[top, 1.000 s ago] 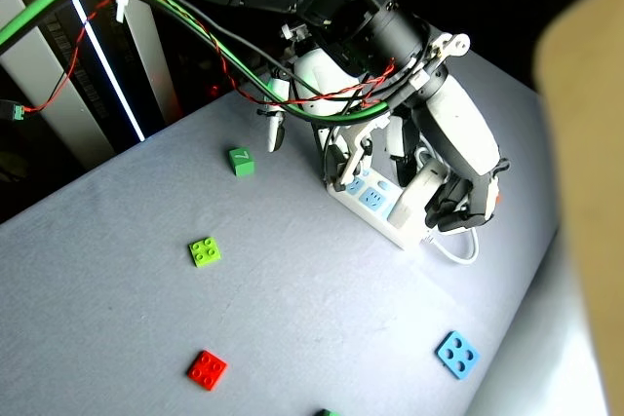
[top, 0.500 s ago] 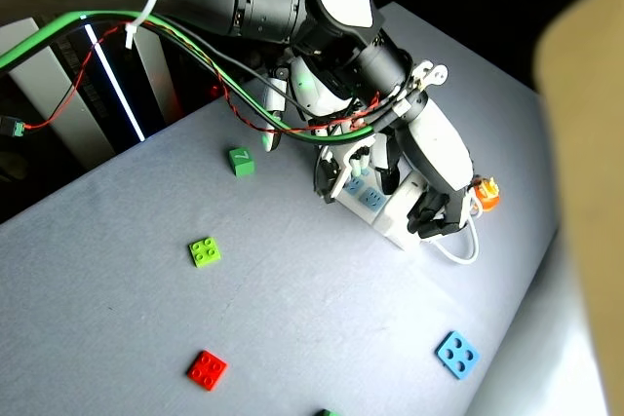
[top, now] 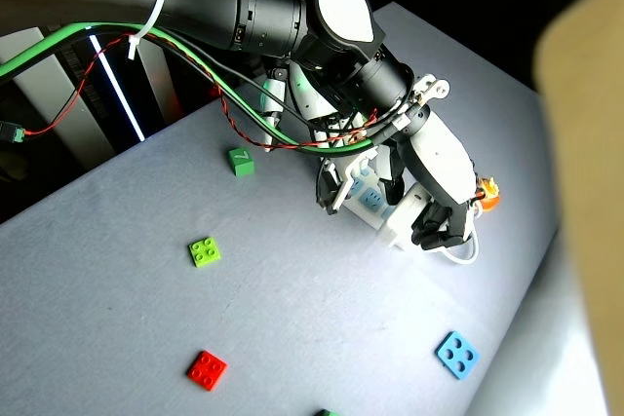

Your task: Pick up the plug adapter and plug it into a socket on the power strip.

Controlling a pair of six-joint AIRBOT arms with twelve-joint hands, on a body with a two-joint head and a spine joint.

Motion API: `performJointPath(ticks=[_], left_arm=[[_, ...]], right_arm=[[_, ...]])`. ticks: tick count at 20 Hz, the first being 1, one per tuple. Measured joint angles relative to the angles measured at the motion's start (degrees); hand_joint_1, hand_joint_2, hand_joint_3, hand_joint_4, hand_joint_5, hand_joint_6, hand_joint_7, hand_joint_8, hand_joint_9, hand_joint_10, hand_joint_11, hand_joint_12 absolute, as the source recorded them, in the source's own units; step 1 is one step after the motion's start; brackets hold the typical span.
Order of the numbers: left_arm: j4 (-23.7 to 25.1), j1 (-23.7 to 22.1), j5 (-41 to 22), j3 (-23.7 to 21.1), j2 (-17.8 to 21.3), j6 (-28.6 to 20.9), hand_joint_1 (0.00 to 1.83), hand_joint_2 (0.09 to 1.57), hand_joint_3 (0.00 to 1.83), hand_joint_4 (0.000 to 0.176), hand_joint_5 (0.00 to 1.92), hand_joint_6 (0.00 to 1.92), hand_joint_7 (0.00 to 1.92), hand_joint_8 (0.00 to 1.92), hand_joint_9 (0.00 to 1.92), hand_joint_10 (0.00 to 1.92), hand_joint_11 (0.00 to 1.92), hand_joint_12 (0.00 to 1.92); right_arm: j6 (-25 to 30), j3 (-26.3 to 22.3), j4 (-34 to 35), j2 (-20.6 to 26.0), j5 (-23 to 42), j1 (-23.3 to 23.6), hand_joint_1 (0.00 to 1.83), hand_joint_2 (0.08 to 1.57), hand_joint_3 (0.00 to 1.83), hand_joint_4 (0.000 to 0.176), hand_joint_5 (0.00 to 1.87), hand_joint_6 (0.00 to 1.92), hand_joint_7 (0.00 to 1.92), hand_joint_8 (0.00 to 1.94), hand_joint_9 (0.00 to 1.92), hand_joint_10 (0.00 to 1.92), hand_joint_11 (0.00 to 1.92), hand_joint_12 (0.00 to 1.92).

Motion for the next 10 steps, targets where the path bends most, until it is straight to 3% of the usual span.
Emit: performJointPath(ticks=[6,10], left_arm=[[0.02,0.00,0.00,0.00,-0.04,0.00,0.00,1.23,0.00,0.000,0.18,0.01,0.21,0.01,0.22,0.01,0.00,0.59],[0.02,0.00,0.00,0.00,-0.04,0.00,0.00,1.24,0.00,0.000,0.17,0.00,0.21,0.00,0.22,0.00,0.00,0.60]], right_arm=[[1.01,0.57,-0.02,-0.20,0.70,-0.31,1.22,1.11,0.00,0.025,0.96,0.98,1.04,0.92,1.15,0.01,0.61,1.18],[1.09,0.63,-0.09,-0.42,0.20,-0.35,1.22,1.11,0.00,0.013,0.94,1.02,1.06,0.89,1.15,0.01,0.61,1.17]])
